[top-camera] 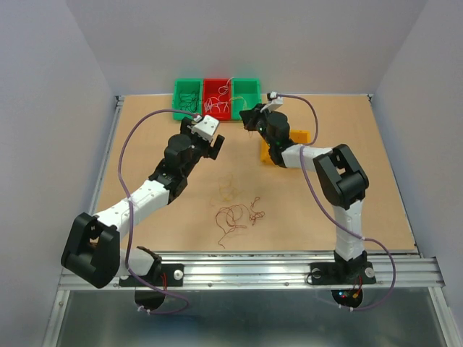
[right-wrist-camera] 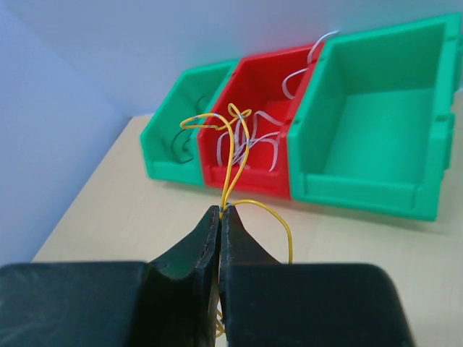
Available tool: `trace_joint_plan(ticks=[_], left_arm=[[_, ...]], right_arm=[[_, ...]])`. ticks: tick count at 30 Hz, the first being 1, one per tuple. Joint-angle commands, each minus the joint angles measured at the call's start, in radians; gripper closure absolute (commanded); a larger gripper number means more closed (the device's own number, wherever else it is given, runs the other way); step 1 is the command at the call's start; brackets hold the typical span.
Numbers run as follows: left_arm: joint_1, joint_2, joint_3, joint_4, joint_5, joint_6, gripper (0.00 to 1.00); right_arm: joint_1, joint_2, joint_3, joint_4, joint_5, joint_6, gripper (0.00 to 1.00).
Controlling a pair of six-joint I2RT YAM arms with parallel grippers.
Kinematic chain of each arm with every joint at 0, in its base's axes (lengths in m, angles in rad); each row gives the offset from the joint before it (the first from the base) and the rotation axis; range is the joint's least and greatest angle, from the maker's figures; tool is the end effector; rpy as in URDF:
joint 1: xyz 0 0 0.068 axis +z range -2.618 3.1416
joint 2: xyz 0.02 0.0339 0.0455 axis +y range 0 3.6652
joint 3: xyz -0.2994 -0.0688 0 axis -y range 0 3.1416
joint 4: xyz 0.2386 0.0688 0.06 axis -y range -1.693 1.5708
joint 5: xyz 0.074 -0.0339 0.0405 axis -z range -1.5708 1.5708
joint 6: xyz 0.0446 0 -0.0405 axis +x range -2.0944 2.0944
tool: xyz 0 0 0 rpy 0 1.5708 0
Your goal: Untangle the cables
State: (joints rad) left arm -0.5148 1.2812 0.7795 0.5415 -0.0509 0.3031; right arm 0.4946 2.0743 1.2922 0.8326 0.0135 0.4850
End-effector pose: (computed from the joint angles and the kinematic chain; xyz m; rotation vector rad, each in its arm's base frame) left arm 0.2544 -0.1413 0.3430 0.5719 1.4217 -0.1296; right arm 0.4355 0.2342 0.2561 0.0036 1.5705 0.7678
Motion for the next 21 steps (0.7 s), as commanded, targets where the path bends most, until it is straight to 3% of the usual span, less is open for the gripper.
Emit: trace_joint_plan(ticks=[1,6,15,21], left_arm=[[0.006,-0.033,0.001,0.055,-0.036,-0.015,0.11],[0.007,-0.033,0.001,0.055,-0.04,-0.015,0.11],[0.012,-0.025,0.006,0.057,-0.041,-0.007,0.11],[0.013,-0.017,0.009,0.057,-0.038,-0.006,0.11]], right_arm=[[-0.01,0.113,0.201,-0.001,0.221,-0.091,0.99],[-0.017,0.268,0.413,-0.007,0.339,-0.149,0.99],[-0.036,0.47,0.708,-0.012,0.375,-0.232,0.99],[-0.044,0.562,0.818,-0.01,0.379,-0.249,0.99]])
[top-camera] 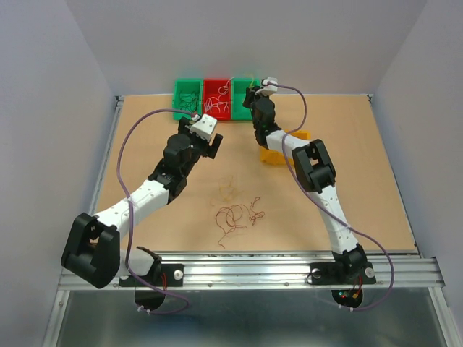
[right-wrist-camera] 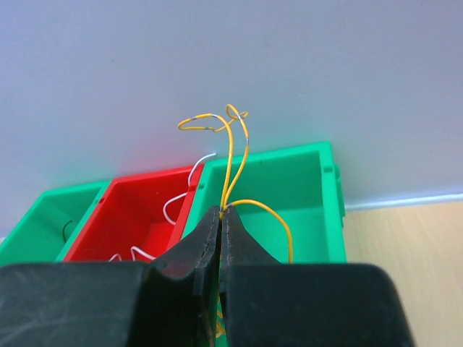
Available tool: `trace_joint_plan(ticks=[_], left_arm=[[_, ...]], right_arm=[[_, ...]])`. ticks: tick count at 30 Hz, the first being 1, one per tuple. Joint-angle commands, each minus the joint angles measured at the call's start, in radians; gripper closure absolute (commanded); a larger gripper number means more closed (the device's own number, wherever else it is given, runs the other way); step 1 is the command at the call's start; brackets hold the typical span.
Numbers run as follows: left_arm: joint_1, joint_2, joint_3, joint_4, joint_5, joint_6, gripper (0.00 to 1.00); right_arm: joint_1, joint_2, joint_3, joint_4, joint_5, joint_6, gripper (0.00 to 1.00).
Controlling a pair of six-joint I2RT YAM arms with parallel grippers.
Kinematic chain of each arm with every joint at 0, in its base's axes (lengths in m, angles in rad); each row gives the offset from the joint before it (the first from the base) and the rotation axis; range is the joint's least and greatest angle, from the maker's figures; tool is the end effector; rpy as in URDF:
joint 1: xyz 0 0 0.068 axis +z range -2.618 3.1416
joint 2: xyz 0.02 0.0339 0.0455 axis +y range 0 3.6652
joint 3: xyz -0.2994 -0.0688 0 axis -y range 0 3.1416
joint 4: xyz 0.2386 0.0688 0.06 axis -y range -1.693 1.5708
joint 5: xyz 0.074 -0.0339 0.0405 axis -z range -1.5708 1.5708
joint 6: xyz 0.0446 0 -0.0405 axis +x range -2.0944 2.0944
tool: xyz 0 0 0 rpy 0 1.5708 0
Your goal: Untangle the cables
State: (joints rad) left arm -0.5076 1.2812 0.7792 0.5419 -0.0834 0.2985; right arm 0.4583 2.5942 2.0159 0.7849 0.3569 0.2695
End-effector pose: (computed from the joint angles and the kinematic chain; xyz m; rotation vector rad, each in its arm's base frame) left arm 0.2560 -0.1381 0.3429 0.5392 1.4339 -0.1027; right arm 0.5643 0.2610 0.2129 0.1717 1.3762 0.3651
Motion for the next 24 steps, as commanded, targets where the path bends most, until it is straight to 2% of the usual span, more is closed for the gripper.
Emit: trace_joint_plan(ticks=[1,6,8,9,11,17,24], left_arm=[[0.006,-0.019,0.009,0.056,-0.006,-0.001,0.11],[0.007,-0.023,0.009,0.056,-0.013,0.002,0.11],[0.007,-0.025,0.008,0.056,-0.013,0.004,0.11],[0.007,-0.023,0.008,0.056,-0.015,0.004,0.11],[0.007,-0.023,0.008,0.056,-0.013,0.004,0.11],[0.007,-0.028,0.006,0.056,-0.012,0.002,0.11],[0.007,-0.026,0.008,0.056,-0.012,0.002,0.11]], right_arm=[[-0.009,0.055,0.13,0.037,0.031,-0.035,0.99],[-0.01,0.109,0.204,0.036,0.01,-0.038,0.98],[-0.012,0.107,0.202,0.037,0.005,-0.039,0.89],[-0.01,0.103,0.198,0.036,0.004,-0.039,0.77],[-0.01,0.086,0.172,0.036,0.008,-0.036,0.67],[-0.01,0.044,0.123,0.037,0.005,-0.041,0.47],[-0.01,0.02,0.113,0.037,-0.003,-0.044,0.45]])
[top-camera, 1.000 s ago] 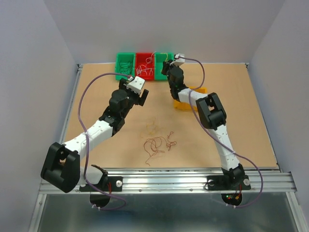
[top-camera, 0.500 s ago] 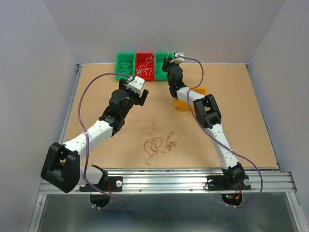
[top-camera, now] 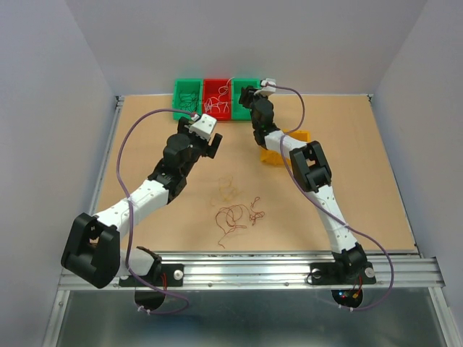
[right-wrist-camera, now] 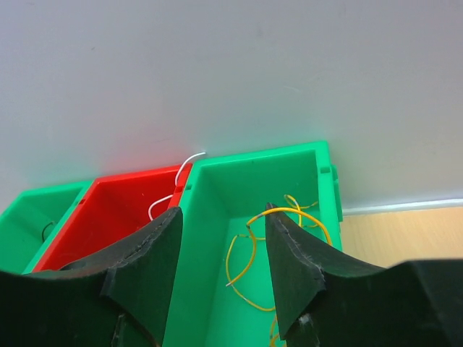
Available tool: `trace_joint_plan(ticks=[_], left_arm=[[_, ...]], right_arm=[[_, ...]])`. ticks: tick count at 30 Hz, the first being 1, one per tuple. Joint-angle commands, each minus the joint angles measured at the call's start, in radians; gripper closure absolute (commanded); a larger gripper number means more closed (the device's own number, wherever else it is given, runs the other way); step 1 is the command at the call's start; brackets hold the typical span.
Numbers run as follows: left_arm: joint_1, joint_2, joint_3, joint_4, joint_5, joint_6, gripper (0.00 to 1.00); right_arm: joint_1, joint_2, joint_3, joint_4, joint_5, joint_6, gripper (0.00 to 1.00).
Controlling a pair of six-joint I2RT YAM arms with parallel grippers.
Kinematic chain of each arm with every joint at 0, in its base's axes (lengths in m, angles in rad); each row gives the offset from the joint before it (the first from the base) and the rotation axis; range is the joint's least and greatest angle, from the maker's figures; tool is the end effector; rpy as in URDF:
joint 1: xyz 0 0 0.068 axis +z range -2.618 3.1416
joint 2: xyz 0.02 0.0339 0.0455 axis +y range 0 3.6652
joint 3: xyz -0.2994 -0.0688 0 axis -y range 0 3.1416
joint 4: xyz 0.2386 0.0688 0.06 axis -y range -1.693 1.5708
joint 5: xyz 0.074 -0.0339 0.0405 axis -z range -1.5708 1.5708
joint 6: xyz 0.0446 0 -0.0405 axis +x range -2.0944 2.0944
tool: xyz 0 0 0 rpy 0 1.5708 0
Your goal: Untangle the cables
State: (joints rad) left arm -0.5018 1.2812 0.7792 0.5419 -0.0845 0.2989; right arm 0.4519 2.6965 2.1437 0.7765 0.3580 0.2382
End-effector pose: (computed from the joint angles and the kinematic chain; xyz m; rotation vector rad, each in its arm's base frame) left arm 0.2568 -0.1366 0.3429 0.5344 1.4356 -0.0969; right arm 0.5805 0.2644 0.1939 0.1587 1.3603 0.3387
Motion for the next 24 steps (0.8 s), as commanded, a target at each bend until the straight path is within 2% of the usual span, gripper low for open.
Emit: trace_joint_plan(ticks=[1,4,9,13,15,17,21,24], left_arm=[[0.002,-0.025,0.009,0.055,-0.011,0.003,0.11],[0.003,-0.026,0.008,0.056,-0.014,0.005,0.11],[0.003,-0.034,0.005,0.055,-0.011,0.008,0.11],[0.003,-0.033,0.005,0.05,-0.001,0.009,0.11],[0.003,-0.031,0.006,0.047,0.002,0.008,0.11],[0.005,-0.029,0.009,0.046,0.002,0.008,0.11],[0.003,-0.033,0.011,0.039,0.003,0.008,0.11],[0.003,-0.031,0.012,0.035,0.003,0.008,0.11]], right_arm=[[-0.004,-0.083,-0.018,0.046,-0.002,-0.013,0.45],[-0.004,-0.102,-0.042,0.046,-0.005,-0.016,0.45],[-0.004,-0.257,-0.22,0.032,-0.028,-0.042,0.4],[-0.004,-0.351,-0.278,-0.098,-0.045,-0.051,0.34],[-0.004,-0.368,-0.268,-0.209,-0.051,-0.056,0.28],[-0.005,-0.376,-0.263,-0.282,-0.062,-0.045,0.27],[-0.005,-0.359,-0.193,-0.428,-0.115,-0.027,0.27],[-0.015,-0.32,-0.121,-0.451,-0.18,-0.004,0.3]])
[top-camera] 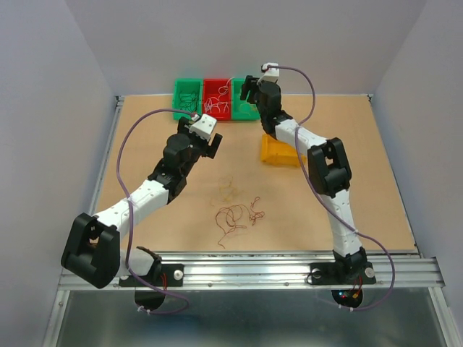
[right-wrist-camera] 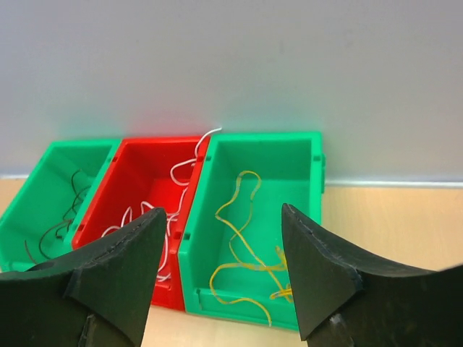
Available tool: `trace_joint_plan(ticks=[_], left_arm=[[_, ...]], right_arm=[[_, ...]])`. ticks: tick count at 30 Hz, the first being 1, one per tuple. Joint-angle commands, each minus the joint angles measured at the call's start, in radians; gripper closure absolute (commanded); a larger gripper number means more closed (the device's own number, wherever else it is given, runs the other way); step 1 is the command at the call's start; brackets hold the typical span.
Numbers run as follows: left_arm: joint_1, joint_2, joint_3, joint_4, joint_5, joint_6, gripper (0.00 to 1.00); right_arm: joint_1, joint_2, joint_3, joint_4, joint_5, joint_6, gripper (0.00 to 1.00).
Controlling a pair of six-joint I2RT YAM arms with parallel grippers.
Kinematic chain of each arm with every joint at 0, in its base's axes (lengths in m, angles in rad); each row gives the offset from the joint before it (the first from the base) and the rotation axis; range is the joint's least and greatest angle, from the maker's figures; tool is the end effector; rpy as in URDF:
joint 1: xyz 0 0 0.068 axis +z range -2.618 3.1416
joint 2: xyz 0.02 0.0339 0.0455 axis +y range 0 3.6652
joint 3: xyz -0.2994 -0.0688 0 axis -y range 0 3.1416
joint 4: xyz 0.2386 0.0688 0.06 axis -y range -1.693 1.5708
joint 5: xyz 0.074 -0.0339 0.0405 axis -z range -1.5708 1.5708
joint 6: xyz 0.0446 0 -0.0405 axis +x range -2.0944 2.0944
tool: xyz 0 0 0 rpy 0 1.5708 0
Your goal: Untangle the cables
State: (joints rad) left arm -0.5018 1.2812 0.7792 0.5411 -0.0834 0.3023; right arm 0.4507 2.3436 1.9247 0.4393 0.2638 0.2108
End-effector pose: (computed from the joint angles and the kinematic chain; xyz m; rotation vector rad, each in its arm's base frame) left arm 0.2568 -0.1367 0.3429 0.5380 1.4351 -0.0950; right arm 0.5347 0.2459 0.2880 0.0228 1.5596 0.3184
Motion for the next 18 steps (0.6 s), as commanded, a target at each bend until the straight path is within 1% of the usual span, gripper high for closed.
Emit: trace_joint_plan(ticks=[1,3,7,9,12,16,18], left_arm=[[0.003,-0.029,0.014,0.037,0.002,0.004,0.11],[0.003,-0.028,0.014,0.034,0.001,0.003,0.11],[0.003,-0.028,0.014,0.031,0.002,0.009,0.11],[0.003,-0.026,0.015,0.033,0.008,0.009,0.11],[0.005,-0.022,0.018,0.028,0.014,0.008,0.11],[0.003,-0.026,0.02,0.02,0.016,0.003,0.11],[0.003,-0.034,0.019,0.019,0.016,0.004,0.11]], right_arm=[[-0.017,0.048,0.12,-0.116,-0.095,0.027,0.31],[-0.023,0.081,0.176,-0.128,-0.106,0.038,0.31],[-0.029,0.088,0.212,-0.215,-0.1,0.039,0.31],[-0.033,0.056,0.186,-0.238,-0.084,0.045,0.31],[-0.047,0.01,0.078,-0.249,-0.083,0.081,0.32],[-0.049,-0.024,-0.001,-0.246,-0.093,0.107,0.32],[-0.049,-0.026,-0.015,-0.246,-0.115,0.125,0.32]])
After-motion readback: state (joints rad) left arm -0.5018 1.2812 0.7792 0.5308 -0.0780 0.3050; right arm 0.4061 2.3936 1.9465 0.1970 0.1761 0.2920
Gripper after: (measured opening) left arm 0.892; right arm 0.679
